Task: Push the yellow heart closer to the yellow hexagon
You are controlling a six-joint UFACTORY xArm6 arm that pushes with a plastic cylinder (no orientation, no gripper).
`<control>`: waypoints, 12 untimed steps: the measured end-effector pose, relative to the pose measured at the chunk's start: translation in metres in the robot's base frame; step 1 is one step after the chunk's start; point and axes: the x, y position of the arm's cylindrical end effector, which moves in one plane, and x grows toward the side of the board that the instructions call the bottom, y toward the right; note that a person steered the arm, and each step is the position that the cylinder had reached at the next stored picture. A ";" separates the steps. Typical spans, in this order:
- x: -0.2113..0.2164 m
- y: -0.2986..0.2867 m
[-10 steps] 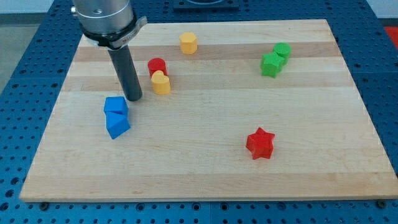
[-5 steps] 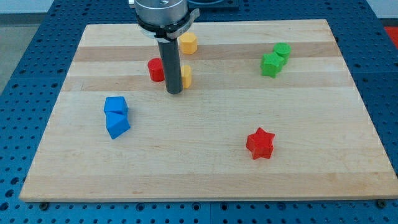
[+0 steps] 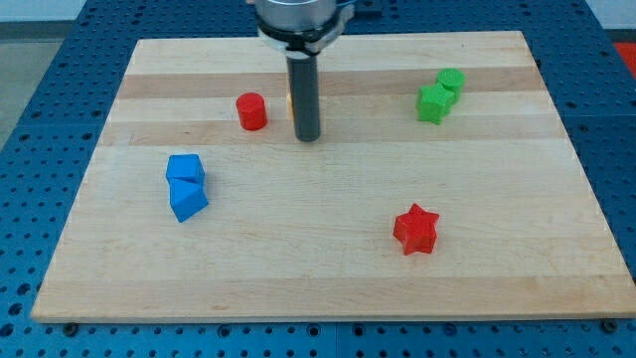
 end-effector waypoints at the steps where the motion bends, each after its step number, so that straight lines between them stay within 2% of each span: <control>1: -0.011 0.006; 3: -0.025 0.006; 6: -0.019 -0.014; 10: -0.066 -0.034; 12: -0.071 -0.034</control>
